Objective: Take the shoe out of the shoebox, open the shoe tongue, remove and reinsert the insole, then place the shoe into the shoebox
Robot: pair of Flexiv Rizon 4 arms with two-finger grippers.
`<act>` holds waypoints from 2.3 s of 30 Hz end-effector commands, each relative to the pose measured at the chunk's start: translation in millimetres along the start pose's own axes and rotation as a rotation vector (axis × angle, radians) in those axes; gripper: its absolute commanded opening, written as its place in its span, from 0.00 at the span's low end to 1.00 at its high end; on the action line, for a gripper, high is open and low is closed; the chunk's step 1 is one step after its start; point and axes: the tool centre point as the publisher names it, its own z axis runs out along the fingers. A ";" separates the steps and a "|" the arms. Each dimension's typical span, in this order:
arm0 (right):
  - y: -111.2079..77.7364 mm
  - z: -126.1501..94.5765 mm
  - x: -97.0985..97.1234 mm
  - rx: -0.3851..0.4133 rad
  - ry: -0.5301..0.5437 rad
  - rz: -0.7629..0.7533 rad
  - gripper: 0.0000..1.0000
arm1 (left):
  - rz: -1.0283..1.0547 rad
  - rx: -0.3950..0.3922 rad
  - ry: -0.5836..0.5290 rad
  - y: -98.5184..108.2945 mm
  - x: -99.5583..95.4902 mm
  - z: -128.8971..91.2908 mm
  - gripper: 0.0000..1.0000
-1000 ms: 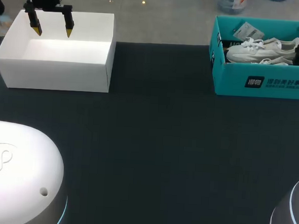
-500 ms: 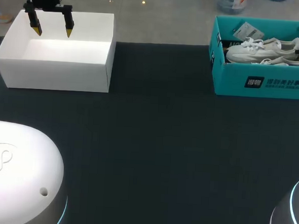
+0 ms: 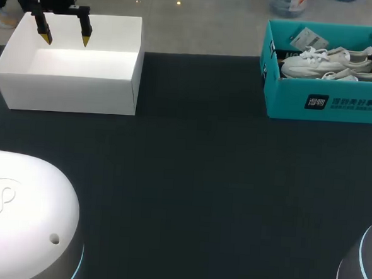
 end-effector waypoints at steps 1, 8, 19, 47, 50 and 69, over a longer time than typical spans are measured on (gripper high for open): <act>-1.4 -34.4 -2.6 0.010 -0.008 0.014 0.00 | 0.000 0.000 0.000 0.0 0.0 0.0 1.00; 0.5 -79.0 -5.0 0.016 0.026 0.059 0.00 | 0.000 0.000 0.000 0.0 0.0 0.0 1.00; 2.1 -153.5 2.9 0.012 0.024 0.123 0.00 | 0.000 0.000 0.000 0.0 0.0 0.0 1.00; -11.3 -236.8 37.1 -0.104 0.020 0.213 0.00 | 0.000 0.000 0.000 0.0 0.0 0.0 1.00; -11.3 -236.8 37.1 -0.104 0.020 0.213 0.00 | 0.000 0.000 0.000 0.0 0.0 0.0 1.00; -112.8 -230.1 83.2 -0.151 0.100 0.278 0.00 | 0.000 0.000 0.000 0.0 0.0 0.0 1.00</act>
